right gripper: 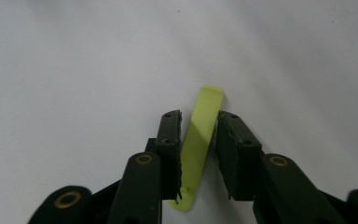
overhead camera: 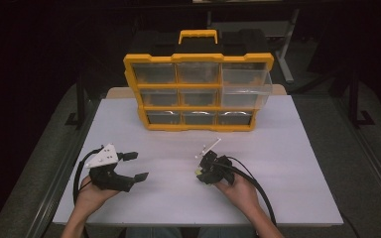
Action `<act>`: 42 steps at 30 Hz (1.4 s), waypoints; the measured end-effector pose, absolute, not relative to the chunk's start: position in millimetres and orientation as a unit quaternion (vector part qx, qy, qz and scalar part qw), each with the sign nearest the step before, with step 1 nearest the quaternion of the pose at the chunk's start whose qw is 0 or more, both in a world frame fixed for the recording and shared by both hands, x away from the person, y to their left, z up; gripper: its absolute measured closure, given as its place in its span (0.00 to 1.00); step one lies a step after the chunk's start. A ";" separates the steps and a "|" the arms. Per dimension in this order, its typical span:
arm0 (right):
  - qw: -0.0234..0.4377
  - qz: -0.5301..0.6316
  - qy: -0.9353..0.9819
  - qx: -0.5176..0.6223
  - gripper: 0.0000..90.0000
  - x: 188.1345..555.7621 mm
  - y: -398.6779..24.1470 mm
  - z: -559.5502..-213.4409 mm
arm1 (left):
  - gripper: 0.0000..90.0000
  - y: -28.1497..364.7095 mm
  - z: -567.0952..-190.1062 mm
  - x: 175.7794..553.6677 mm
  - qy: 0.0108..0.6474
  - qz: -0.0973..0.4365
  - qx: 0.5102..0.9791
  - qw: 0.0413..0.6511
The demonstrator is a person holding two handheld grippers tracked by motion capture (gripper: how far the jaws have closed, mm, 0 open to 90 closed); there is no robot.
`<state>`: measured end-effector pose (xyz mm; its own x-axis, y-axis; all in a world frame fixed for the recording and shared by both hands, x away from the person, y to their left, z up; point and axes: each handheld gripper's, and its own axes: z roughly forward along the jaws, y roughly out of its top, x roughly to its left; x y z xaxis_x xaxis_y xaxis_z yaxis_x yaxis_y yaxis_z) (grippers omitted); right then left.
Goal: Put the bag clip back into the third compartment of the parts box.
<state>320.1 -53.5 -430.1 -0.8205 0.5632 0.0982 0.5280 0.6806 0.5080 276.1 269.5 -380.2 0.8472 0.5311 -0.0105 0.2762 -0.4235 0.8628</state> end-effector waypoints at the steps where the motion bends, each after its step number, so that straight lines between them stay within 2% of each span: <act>1: 0.035 0.266 0.916 0.298 0.79 320.0 -53.5 -430.2 | 0.24 269.6 -380.2 276.1 0.242 0.133 0.833 0.479; 5: 0.047 0.263 0.917 0.296 0.84 319.7 -53.4 -430.4 | 0.24 269.5 -380.1 275.9 0.242 0.132 0.834 0.478; 11: 0.037 0.268 0.916 0.296 0.85 322.3 -55.7 -430.9 | 0.24 270.3 -380.2 276.0 0.241 0.133 0.835 0.477; 33: 0.016 0.319 0.924 0.209 0.86 325.7 -70.8 -411.1 | 0.24 271.6 -380.9 276.2 0.244 0.128 0.837 0.472; 42: -0.009 0.334 0.922 0.195 0.86 328.0 -79.9 -402.6 | 0.24 270.3 -381.9 275.8 0.245 0.125 0.838 0.472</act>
